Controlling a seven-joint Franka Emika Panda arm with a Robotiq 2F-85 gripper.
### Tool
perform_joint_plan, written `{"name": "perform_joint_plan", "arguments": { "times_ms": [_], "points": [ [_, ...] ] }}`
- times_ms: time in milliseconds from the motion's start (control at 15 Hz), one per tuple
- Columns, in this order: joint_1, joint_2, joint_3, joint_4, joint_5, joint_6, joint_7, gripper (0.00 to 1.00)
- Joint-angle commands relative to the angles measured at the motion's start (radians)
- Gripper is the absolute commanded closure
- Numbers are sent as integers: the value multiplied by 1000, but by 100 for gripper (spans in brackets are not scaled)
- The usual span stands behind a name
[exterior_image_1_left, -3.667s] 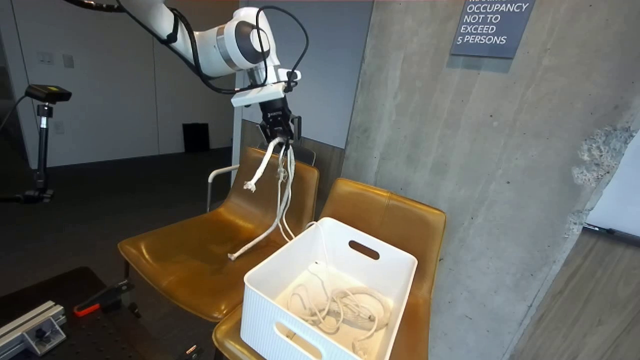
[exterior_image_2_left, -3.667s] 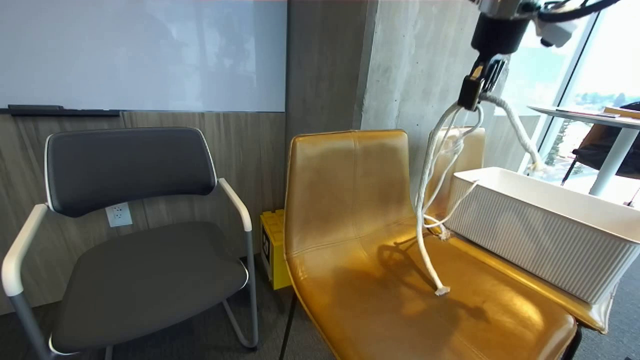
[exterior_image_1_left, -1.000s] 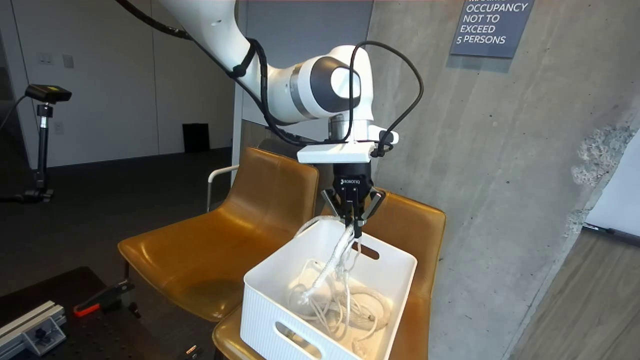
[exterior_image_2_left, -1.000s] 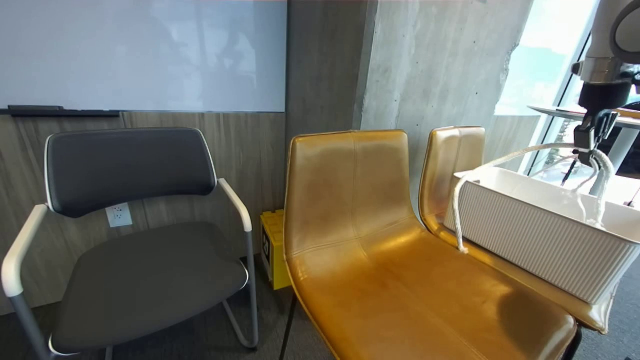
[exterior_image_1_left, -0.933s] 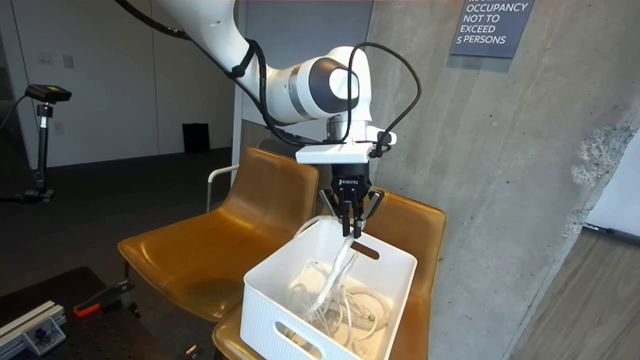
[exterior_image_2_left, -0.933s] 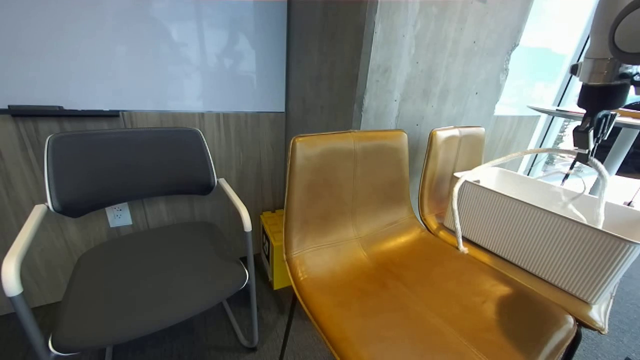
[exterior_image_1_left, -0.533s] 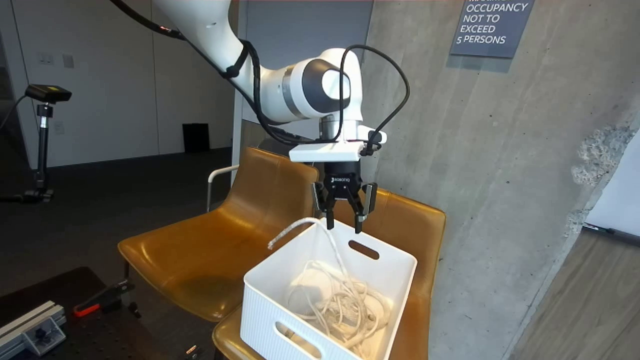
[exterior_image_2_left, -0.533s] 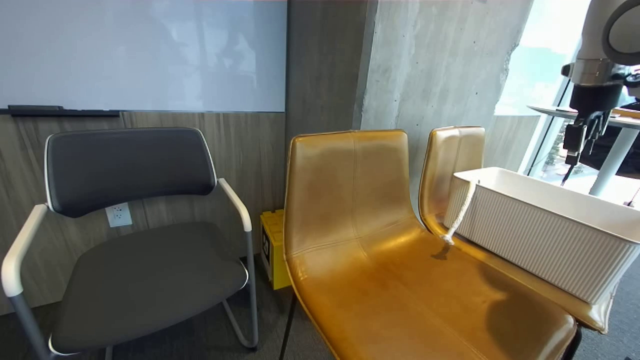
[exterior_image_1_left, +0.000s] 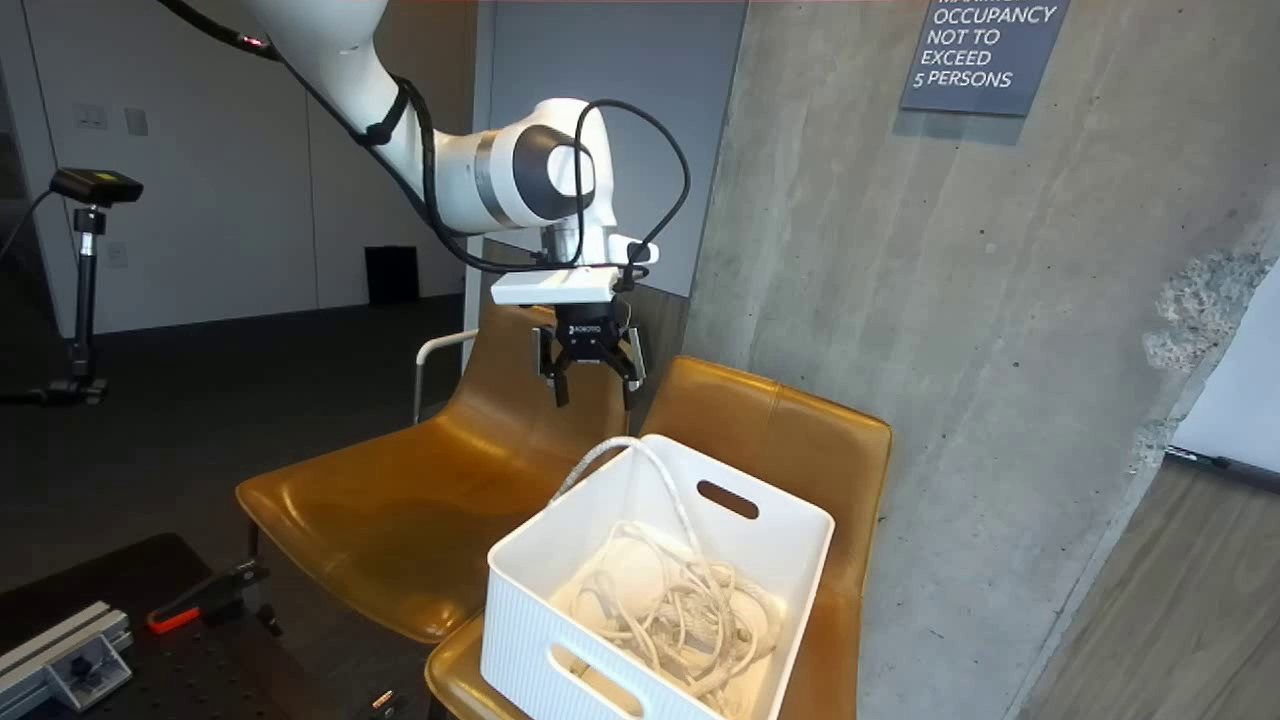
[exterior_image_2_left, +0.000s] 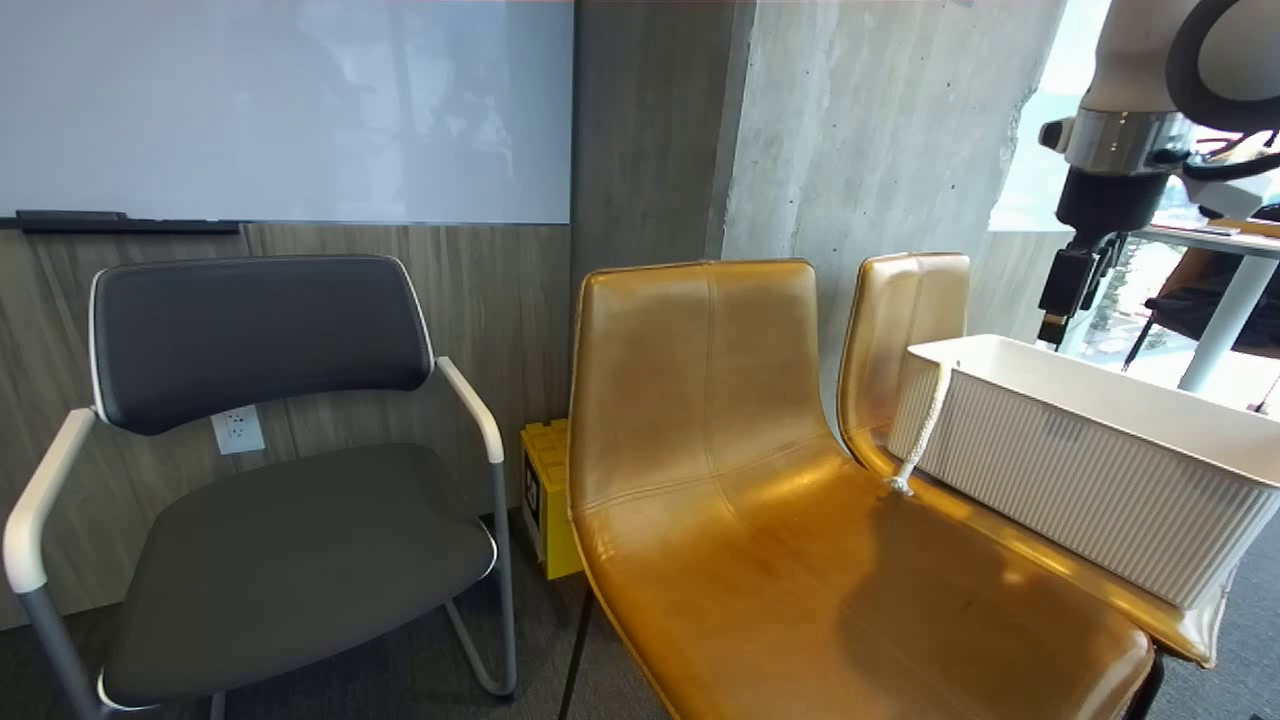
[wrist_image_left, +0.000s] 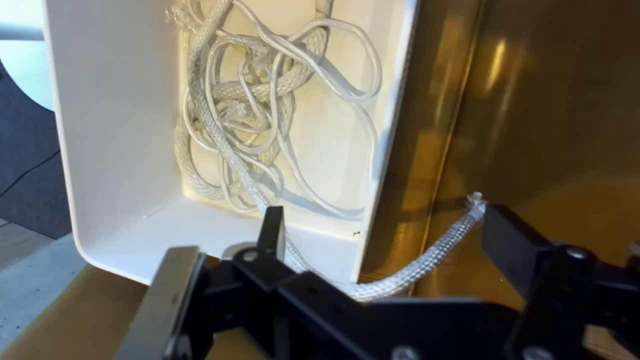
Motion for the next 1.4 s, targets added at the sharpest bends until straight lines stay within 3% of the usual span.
{"name": "perform_joint_plan", "arguments": {
  "times_ms": [0, 267, 533, 1333],
  "points": [
    [73, -8, 36, -37, -65, 53, 19, 0],
    [139, 50, 72, 18, -155, 4, -67, 0],
    [175, 154, 61, 90, -277, -32, -149, 0],
    [194, 432, 37, 294, -760, -23, -221, 0]
  ]
}}
